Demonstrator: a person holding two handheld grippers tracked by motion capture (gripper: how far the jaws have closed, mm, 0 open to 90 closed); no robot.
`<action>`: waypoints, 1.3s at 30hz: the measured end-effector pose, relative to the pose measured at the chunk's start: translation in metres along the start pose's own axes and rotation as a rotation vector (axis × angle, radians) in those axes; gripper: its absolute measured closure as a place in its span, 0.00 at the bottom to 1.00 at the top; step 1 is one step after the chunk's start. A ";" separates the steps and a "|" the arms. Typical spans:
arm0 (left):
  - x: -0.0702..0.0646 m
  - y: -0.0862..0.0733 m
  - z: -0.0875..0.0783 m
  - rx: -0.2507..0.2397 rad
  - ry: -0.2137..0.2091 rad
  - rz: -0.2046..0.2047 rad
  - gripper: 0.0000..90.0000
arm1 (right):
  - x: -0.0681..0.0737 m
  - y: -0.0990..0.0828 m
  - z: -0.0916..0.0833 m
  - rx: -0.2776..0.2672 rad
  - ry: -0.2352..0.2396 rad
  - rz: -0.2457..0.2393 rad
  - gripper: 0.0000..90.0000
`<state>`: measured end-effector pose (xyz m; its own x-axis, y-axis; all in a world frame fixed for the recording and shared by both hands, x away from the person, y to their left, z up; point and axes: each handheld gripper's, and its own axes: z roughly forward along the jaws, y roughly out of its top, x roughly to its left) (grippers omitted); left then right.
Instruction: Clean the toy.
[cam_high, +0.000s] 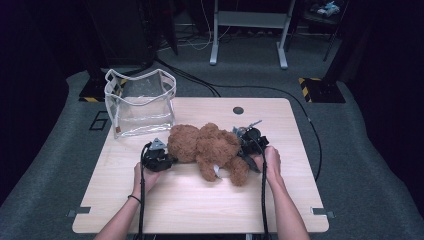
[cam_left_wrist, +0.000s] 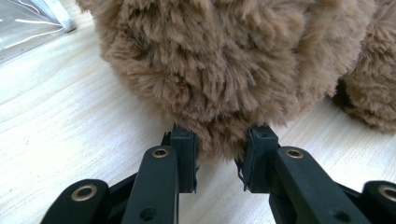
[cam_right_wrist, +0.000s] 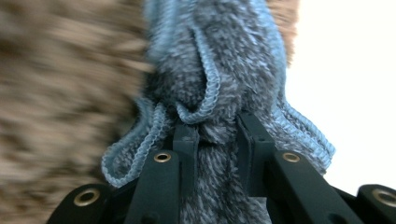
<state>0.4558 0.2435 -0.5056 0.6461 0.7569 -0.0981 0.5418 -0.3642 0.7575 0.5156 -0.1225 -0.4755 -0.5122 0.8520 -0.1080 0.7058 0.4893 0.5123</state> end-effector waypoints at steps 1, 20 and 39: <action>0.000 0.000 0.000 -0.005 0.000 -0.007 0.78 | -0.002 -0.001 -0.001 -0.006 -0.007 0.013 0.80; 0.000 0.001 0.001 0.000 -0.009 -0.006 0.79 | -0.017 0.009 -0.002 -0.071 -0.015 0.090 0.80; -0.002 0.003 -0.002 -0.011 -0.001 0.005 0.80 | 0.030 0.033 -0.108 -0.322 0.017 -0.011 0.81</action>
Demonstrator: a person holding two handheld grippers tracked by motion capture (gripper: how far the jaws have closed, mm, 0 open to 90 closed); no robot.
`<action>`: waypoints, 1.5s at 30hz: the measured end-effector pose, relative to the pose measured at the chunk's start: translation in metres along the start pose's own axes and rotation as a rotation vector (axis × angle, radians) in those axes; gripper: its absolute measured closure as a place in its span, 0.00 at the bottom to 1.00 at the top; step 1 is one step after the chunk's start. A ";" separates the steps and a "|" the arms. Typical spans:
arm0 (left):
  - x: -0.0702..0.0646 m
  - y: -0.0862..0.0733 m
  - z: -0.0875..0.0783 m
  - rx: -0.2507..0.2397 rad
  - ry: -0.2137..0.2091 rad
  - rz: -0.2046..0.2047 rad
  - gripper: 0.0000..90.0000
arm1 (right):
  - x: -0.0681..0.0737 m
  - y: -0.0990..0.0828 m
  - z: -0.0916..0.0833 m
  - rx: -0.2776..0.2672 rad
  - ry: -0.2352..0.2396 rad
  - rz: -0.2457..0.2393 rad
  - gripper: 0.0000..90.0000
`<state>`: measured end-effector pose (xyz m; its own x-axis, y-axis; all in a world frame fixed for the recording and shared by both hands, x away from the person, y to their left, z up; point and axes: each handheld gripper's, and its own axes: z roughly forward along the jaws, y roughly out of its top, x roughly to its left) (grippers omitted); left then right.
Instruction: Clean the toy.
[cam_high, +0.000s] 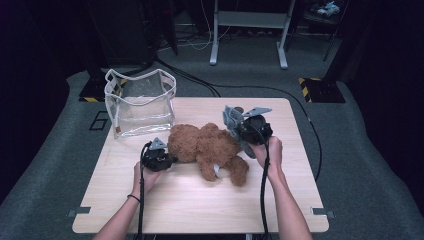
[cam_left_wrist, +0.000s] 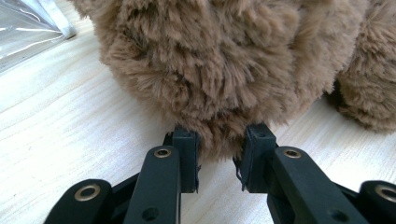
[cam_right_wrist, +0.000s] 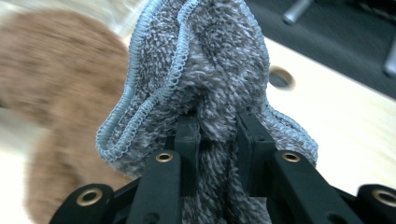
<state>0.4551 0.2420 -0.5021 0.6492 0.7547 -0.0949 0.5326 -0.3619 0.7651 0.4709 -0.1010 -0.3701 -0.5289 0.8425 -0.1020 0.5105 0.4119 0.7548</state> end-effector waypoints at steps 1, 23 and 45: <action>0.000 0.000 0.000 0.001 0.000 -0.001 0.80 | 0.006 0.004 -0.001 -0.012 0.021 -0.036 0.81; 0.001 -0.001 0.000 -0.011 -0.009 -0.009 0.80 | 0.134 0.025 0.074 0.043 0.300 -0.187 0.79; 0.002 -0.001 -0.001 -0.012 -0.017 -0.003 0.80 | 0.084 -0.024 0.045 0.074 0.155 -0.173 0.80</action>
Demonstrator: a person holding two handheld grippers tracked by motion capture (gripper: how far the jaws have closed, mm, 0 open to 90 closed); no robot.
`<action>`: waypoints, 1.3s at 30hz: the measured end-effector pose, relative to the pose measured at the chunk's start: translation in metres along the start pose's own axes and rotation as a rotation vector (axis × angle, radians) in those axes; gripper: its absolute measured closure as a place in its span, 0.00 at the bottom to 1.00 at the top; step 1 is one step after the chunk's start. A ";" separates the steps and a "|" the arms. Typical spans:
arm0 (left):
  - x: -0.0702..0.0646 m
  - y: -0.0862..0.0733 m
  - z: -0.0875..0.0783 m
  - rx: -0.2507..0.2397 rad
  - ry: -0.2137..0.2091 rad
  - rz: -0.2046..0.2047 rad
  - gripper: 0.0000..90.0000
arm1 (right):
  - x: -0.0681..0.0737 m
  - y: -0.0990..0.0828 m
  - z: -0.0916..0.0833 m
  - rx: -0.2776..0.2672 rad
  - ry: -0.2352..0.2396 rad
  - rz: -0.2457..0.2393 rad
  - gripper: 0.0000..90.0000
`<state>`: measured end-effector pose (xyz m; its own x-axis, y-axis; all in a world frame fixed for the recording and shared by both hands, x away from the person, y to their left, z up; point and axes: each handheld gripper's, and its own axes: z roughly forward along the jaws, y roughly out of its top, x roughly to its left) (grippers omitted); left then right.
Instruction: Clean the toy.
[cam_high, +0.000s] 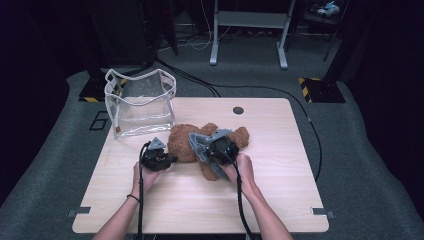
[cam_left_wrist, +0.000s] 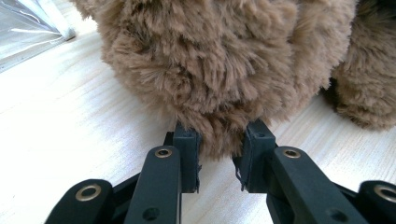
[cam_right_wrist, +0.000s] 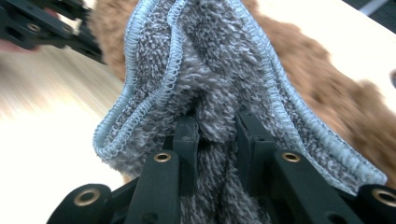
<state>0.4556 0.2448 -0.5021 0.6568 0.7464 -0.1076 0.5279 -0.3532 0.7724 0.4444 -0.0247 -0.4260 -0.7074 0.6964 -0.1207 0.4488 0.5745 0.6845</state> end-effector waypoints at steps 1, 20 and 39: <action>0.000 0.000 0.000 0.000 0.001 -0.001 0.80 | -0.004 -0.003 -0.002 -0.002 -0.009 0.011 0.80; -0.001 0.001 0.000 -0.003 0.001 0.002 0.81 | -0.078 -0.059 -0.021 0.066 -0.168 0.252 0.80; -0.002 0.001 0.000 -0.010 0.008 0.006 0.81 | -0.011 0.003 -0.025 -0.069 -0.025 0.068 0.80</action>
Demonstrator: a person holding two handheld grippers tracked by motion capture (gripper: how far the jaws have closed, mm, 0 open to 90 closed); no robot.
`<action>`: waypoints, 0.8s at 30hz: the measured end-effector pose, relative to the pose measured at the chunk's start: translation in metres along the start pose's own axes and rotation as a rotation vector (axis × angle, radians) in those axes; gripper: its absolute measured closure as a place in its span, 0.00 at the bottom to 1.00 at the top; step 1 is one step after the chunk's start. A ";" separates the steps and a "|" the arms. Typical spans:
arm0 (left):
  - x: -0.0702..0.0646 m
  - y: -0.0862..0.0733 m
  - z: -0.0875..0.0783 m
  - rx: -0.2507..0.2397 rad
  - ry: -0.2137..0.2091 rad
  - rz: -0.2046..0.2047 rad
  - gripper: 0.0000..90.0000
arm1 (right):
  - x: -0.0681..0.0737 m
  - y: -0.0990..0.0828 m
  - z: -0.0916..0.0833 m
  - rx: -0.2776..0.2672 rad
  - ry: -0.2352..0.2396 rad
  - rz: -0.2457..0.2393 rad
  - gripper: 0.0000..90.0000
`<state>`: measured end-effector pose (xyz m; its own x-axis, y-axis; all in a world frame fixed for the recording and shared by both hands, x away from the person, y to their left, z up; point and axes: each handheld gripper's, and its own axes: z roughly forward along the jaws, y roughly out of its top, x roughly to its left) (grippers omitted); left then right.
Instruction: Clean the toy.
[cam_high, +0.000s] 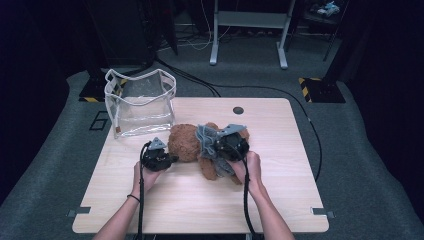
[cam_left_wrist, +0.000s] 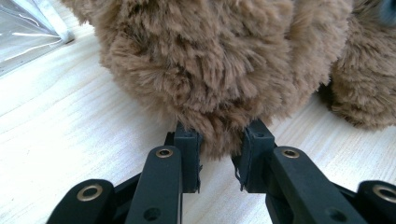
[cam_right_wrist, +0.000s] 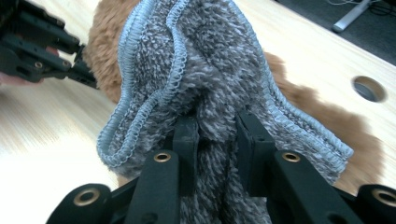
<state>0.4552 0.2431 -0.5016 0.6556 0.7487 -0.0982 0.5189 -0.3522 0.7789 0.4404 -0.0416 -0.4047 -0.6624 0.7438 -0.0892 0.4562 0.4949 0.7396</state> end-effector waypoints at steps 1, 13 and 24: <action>0.000 0.000 0.000 -0.002 0.000 0.000 0.81 | 0.003 0.001 0.006 0.000 -0.001 -0.016 0.80; 0.000 0.000 -0.001 0.006 -0.008 0.003 0.81 | -0.003 -0.012 0.017 0.095 -0.095 -0.052 0.80; 0.000 0.001 -0.001 0.007 -0.004 0.003 0.81 | -0.044 -0.048 0.003 0.163 -0.218 0.082 0.80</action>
<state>0.4549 0.2436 -0.5005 0.6597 0.7451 -0.0981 0.5206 -0.3589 0.7747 0.4492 -0.0967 -0.4377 -0.4839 0.8546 -0.1886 0.6041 0.4821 0.6345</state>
